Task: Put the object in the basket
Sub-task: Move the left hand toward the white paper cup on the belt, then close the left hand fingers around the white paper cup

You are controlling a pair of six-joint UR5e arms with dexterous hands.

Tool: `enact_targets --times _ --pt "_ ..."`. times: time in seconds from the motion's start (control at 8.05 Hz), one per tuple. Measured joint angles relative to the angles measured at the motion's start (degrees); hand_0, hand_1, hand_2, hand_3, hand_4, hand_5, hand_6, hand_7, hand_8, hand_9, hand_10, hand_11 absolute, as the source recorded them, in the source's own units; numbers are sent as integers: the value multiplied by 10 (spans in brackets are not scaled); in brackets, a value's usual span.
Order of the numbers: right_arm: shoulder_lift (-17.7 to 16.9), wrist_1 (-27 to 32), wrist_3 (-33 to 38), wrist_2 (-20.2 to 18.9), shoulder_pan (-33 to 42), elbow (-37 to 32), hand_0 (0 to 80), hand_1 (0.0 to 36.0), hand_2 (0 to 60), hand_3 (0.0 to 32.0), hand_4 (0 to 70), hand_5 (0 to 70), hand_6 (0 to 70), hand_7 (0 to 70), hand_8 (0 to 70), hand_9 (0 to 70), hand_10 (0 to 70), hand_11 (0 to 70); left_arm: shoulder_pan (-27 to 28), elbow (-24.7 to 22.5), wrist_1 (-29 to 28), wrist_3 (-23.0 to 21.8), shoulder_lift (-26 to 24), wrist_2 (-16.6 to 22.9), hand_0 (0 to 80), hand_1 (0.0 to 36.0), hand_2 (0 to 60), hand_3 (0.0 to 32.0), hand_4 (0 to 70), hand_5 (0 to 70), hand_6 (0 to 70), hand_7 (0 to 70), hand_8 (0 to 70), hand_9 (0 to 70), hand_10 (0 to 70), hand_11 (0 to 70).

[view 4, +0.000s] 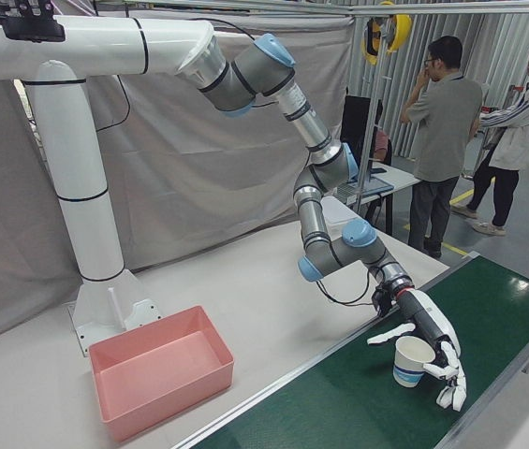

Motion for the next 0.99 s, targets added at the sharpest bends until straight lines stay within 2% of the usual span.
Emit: enact_targets --times 0.37,0.5,0.62,0.75,0.99 --pt "0 0 1 0 0 0 0 0 0 0 0 0 0 0 0 0 0 0 -2 -5 11 -1 -1 1 546 149 74 0 256 700 189 397 354 498 295 436" --pt "0 0 0 0 0 0 0 0 0 0 0 0 0 0 0 0 0 0 -2 -15 20 -1 -1 2 546 151 85 0 258 700 189 396 357 501 299 440" --pt "0 0 0 0 0 0 0 0 0 0 0 0 0 0 0 0 0 0 -1 -38 38 -1 -1 3 543 157 122 0 276 700 195 399 364 508 305 448" --pt "0 0 0 0 0 0 0 0 0 0 0 0 0 0 0 0 0 0 0 -71 60 0 -1 6 554 184 205 0 318 700 211 415 376 522 311 456" --pt "0 0 0 0 0 0 0 0 0 0 0 0 0 0 0 0 0 0 5 -164 123 8 0 23 546 169 167 0 295 700 207 413 373 517 311 456"
